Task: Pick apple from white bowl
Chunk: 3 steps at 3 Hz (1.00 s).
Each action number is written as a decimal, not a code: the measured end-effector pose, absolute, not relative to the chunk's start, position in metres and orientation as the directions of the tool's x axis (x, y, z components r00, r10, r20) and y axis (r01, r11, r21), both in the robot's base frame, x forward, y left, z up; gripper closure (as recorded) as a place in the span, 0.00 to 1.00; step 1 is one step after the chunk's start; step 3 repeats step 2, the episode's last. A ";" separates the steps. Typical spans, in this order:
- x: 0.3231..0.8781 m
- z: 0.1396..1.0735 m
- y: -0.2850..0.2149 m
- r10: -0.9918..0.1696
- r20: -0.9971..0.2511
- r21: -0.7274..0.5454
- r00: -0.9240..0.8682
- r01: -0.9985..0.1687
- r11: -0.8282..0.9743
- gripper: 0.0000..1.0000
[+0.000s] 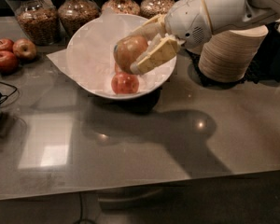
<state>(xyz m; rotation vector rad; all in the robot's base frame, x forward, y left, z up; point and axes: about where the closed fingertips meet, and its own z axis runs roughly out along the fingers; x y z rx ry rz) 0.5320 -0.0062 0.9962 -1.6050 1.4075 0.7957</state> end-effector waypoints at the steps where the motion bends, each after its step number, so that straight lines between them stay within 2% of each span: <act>1: 0.510 1.014 0.001 -0.470 -0.855 -0.219 0.218 -0.974 -0.054 1.00; 3: 0.510 1.014 0.001 -0.470 -0.855 -0.219 0.218 -0.974 -0.054 1.00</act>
Offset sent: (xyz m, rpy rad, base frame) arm -0.0195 0.0058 0.0146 -0.0229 -0.0357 0.0256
